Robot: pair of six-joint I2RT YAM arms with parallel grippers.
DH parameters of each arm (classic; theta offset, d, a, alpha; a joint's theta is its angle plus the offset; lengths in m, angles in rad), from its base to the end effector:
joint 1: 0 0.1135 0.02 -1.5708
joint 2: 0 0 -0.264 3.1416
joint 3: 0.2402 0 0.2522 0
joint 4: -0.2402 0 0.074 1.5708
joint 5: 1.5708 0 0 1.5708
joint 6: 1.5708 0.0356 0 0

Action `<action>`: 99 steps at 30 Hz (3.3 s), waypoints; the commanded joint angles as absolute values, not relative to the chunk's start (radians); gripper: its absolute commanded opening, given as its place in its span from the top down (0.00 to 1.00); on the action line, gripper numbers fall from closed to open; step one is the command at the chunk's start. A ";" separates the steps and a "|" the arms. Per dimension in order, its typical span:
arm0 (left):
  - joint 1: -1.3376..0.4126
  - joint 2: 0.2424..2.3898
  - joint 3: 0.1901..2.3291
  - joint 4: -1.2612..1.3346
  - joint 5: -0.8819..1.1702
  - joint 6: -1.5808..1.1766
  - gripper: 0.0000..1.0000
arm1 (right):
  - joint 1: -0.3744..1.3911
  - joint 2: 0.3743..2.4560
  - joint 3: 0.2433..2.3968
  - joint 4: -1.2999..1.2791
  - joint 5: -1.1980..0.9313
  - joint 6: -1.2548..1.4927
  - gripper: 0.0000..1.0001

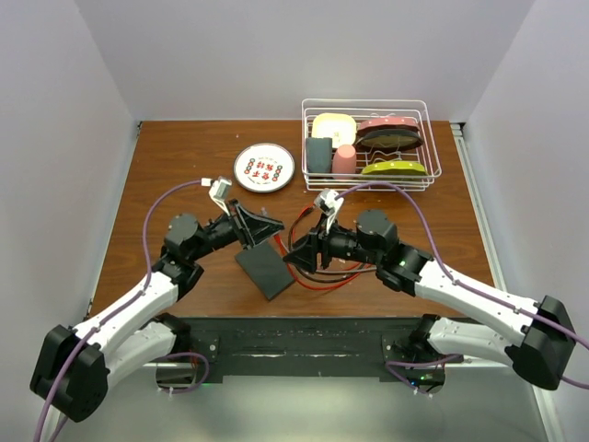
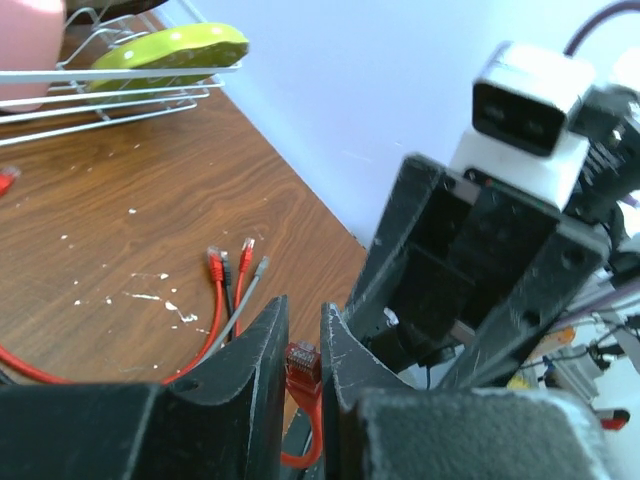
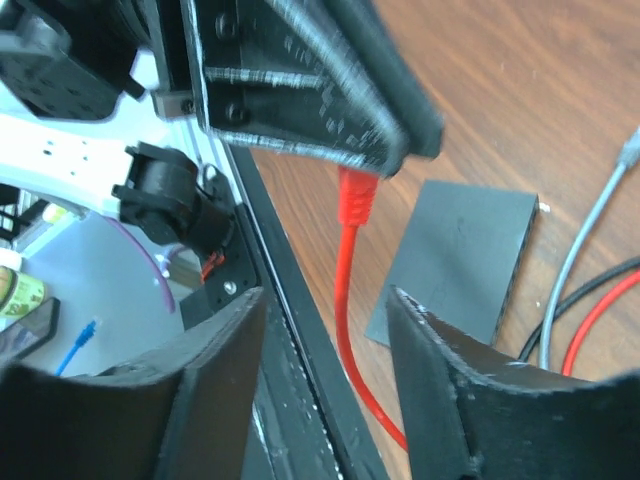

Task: Insert the plug into the switch port

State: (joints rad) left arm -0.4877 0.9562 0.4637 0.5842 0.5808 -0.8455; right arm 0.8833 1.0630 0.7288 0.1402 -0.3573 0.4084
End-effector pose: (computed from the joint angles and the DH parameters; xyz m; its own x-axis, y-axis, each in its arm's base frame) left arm 0.1811 -0.1182 0.2757 -0.6007 -0.3895 -0.6982 0.6406 0.2880 -0.7118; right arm 0.1478 0.1996 0.2998 -0.4863 -0.0059 -0.8738 -0.8158 0.3614 0.4516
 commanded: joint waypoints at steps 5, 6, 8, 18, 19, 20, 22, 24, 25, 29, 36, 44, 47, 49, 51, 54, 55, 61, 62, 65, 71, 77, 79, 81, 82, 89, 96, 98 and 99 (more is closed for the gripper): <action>-0.494 0.839 0.400 0.782 0.696 -0.811 1.00 | 0.887 1.048 0.738 0.300 -0.420 0.465 0.41; -0.495 0.831 0.394 0.791 0.703 -0.813 1.00 | 0.887 1.055 0.736 0.337 -0.432 0.483 0.42; -0.500 0.828 0.393 0.811 0.715 -0.819 1.00 | 0.885 1.080 0.739 0.363 -0.449 0.495 0.43; -0.509 0.830 0.393 0.816 0.707 -0.824 1.00 | 0.887 1.143 0.770 0.430 -0.459 0.549 0.63; -0.508 0.830 0.393 0.815 0.706 -0.822 1.00 | 0.887 1.144 0.770 0.430 -0.459 0.551 0.65; -0.509 0.831 0.394 0.812 0.704 -0.822 1.00 | 0.887 1.146 0.770 0.430 -0.456 0.557 0.67; -0.511 0.830 0.394 0.804 0.700 -0.819 1.00 | 0.887 1.140 0.769 0.431 -0.446 0.558 0.71; -0.511 0.828 0.394 0.796 0.692 -0.815 1.00 | 0.888 1.137 0.767 0.434 -0.443 0.565 0.73; -0.511 0.828 0.394 0.790 0.692 -0.813 1.00 | 0.887 1.138 0.767 0.434 -0.443 0.566 0.74; -0.512 0.828 0.396 0.775 0.677 -0.810 1.00 | 0.887 1.140 0.775 0.420 -0.434 0.575 0.83; -0.520 0.834 0.400 0.739 0.654 -0.795 1.00 | 0.893 1.164 0.814 0.334 -0.379 0.571 1.00; -0.519 0.790 0.495 0.482 0.471 -0.741 0.31 | 0.893 1.137 0.825 0.192 -0.307 0.488 1.00; -0.519 0.738 0.515 0.404 0.353 -0.749 0.20 | 0.893 1.123 0.827 0.141 -0.278 0.451 1.00; -0.519 0.712 0.528 0.339 0.267 -0.753 0.13 | 0.893 1.117 0.830 0.118 -0.250 0.431 1.00; -0.520 0.681 0.543 0.243 0.183 -0.738 0.11 | 0.893 1.115 0.831 0.074 -0.212 0.405 1.00; -0.520 0.676 0.583 0.061 0.063 -0.726 0.08 | 0.893 1.138 0.824 0.026 -0.112 0.388 1.00; -0.520 0.687 0.600 0.017 0.037 -0.724 0.08 | 0.893 1.159 0.822 0.015 -0.094 0.390 1.00; -0.518 0.758 0.572 -0.228 -0.113 -0.824 0.08 | 0.891 1.316 0.816 -0.024 0.041 0.400 1.00; -0.518 0.767 0.559 -0.235 -0.114 -0.853 0.08 | 0.890 1.334 0.821 -0.025 0.054 0.399 1.00; -0.518 0.807 0.490 -0.210 -0.094 -0.902 0.08 | 0.890 1.426 0.833 -0.025 0.055 0.402 1.00; -0.518 0.890 0.380 -0.120 -0.051 -0.939 0.08 | 0.890 1.543 0.835 -0.006 0.040 0.408 1.00; -0.515 0.995 0.328 0.009 -0.028 -0.940 0.08 | 0.891 1.574 0.827 0.032 -0.026 0.402 1.00; -0.515 1.047 0.308 0.073 -0.012 -0.939 0.08 | 0.891 1.582 0.827 0.040 -0.082 0.388 1.00; -0.512 1.096 0.313 0.133 -0.005 -0.937 0.08 | 0.893 1.586 0.834 0.031 -0.112 0.376 1.00; -0.512 1.112 0.316 0.152 0.017 -0.933 0.08 | 0.893 1.588 0.836 0.026 -0.123 0.373 1.00; -0.500 1.186 0.412 0.166 0.003 -0.865 0.08 | 0.897 1.666 0.882 -0.037 -0.290 0.321 1.00; -0.445 1.213 0.466 0.250 0.058 -0.793 0.08 | 0.928 1.724 0.890 -0.005 -0.391 0.327 1.00; -0.433 1.241 0.509 0.267 0.109 -0.764 0.08 | 0.945 1.744 0.897 0.041 -0.406 0.336 1.00; -0.431 1.268 0.524 0.264 0.121 -0.755 0.08 | 0.951 1.753 0.902 0.063 -0.408 0.354 1.00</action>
State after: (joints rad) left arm -0.4450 1.2148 0.4225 0.1596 0.0196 -0.8223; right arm 0.9154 1.7161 0.8639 -0.0006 -0.3256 0.3397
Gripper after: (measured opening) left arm 0.919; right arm 0.049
